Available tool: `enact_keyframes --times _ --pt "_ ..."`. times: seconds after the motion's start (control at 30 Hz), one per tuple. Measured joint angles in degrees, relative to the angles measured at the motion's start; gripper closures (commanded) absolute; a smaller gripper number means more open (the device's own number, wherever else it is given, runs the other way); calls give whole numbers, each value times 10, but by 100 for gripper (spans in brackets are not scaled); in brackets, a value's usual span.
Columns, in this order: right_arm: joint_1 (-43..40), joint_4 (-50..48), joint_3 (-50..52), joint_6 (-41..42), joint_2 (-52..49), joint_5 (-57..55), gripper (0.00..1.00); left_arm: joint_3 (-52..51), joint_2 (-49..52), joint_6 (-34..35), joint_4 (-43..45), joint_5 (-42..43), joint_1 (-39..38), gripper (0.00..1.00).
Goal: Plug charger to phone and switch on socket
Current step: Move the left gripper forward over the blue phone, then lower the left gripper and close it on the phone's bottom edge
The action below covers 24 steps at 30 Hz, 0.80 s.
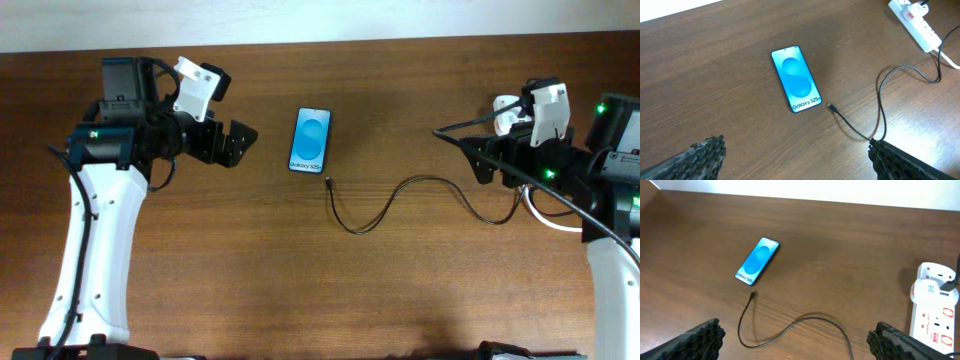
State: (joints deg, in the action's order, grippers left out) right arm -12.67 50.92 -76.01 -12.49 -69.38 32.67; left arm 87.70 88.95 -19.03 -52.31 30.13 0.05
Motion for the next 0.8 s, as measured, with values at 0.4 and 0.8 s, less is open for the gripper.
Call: enact_keyframes --times 0.4,0.8 --pt "0 2 0 0 0 2 2 60 57 108 20 -93 -106 0" --pt "0 9 -1 1 0 2 2 466 386 238 -138 -276 -209 1"
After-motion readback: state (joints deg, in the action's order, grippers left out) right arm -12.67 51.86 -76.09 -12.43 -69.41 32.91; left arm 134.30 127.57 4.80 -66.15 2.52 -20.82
